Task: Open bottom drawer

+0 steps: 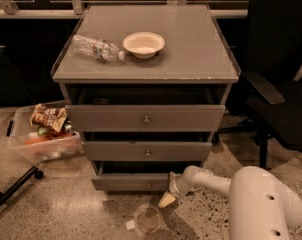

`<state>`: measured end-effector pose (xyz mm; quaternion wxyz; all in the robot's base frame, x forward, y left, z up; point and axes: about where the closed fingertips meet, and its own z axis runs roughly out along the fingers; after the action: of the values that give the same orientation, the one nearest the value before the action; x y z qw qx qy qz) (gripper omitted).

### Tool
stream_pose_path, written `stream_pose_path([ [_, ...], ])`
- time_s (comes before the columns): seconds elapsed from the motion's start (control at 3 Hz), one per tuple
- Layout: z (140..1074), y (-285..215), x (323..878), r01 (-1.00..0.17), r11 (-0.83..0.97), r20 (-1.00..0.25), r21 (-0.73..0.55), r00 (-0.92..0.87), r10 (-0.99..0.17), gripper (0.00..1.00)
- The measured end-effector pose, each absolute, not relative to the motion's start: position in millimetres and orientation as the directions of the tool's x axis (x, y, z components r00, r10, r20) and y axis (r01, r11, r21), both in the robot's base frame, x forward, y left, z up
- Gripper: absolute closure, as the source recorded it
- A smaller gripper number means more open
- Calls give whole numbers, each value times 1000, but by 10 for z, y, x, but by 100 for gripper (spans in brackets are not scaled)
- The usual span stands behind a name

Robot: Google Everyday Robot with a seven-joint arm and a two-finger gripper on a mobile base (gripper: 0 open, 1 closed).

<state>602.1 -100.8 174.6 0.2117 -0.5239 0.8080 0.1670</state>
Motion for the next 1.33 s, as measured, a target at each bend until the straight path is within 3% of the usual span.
stream_pose_path([
  [1.0,1851,-1094,5729,-933,347,-487,100,-350,-800,86],
  [1.33,1932,-1094,5729,-933,347,-487,100,-350,-800,100],
])
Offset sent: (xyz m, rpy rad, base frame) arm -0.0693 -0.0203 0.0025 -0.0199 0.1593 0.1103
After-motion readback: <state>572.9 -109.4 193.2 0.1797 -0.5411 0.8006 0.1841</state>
